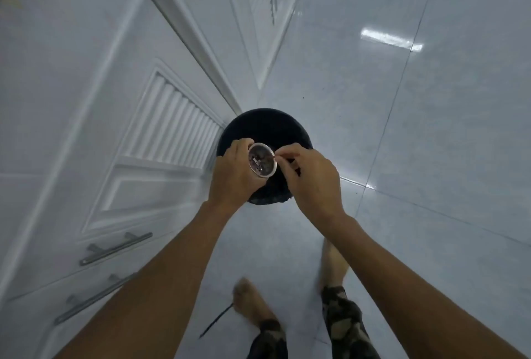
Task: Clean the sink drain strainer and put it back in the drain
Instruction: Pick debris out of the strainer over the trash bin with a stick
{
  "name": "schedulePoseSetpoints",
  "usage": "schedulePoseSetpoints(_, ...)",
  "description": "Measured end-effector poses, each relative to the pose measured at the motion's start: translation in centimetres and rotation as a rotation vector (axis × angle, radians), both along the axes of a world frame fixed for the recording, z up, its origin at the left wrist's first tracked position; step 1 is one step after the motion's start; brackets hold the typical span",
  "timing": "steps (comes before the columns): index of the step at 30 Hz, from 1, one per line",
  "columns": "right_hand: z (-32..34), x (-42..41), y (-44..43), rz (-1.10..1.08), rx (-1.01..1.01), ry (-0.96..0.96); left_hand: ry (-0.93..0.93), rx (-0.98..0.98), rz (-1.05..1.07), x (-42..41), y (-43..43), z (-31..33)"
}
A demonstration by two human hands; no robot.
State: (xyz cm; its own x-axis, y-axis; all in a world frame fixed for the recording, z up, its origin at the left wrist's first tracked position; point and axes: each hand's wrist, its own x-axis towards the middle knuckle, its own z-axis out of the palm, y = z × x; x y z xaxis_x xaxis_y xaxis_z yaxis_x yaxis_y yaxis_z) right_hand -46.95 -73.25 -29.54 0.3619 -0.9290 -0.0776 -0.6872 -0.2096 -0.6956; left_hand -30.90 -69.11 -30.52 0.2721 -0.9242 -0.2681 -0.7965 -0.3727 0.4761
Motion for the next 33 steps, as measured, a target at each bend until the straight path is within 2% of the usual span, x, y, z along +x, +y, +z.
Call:
schedulePoseSetpoints(3,-6.2,1.3,0.3,-0.013,0.181,-0.128,0.009,0.039,0.007,0.3,0.3,-4.4)
schedulePoseSetpoints(6,-10.3,2.2,0.3,-0.125,0.295,-0.247,0.003,0.044,-0.017,0.7,0.5,-7.2)
schedulePoseSetpoints(9,-12.2,1.9,0.3,-0.232,0.28,-0.198,0.009,0.038,-0.024,1.1,0.6,-8.2)
schedulePoseSetpoints(12,-12.5,1.5,1.6,-0.195,0.262,-0.127,-0.02,0.014,-0.025,1.7,0.4,-8.7)
schedulePoseSetpoints(16,-12.0,2.9,2.4,-0.153,0.281,-0.247,-0.006,0.017,-0.069,2.2,0.3,-8.8)
schedulePoseSetpoints(20,-12.8,3.4,0.0,-0.294,0.24,-0.179,0.003,-0.023,-0.067,2.8,-0.1,-8.7)
schedulePoseSetpoints(24,-12.7,3.6,1.9,-0.117,0.21,-0.131,-0.057,0.002,-0.093,3.5,-0.5,-8.8)
schedulePoseSetpoints(28,-12.8,3.6,1.5,-0.166,0.184,-0.142,-0.032,0.036,-0.102,3.8,0.1,-9.3)
schedulePoseSetpoints(31,-12.9,3.2,1.7,-0.138,0.125,-0.069,-0.06,0.044,-0.12,4.2,0.4,-9.6)
schedulePoseSetpoints(33,-12.8,3.2,2.4,-0.164,0.124,-0.094,-0.087,0.049,-0.12,4.3,0.3,-9.7)
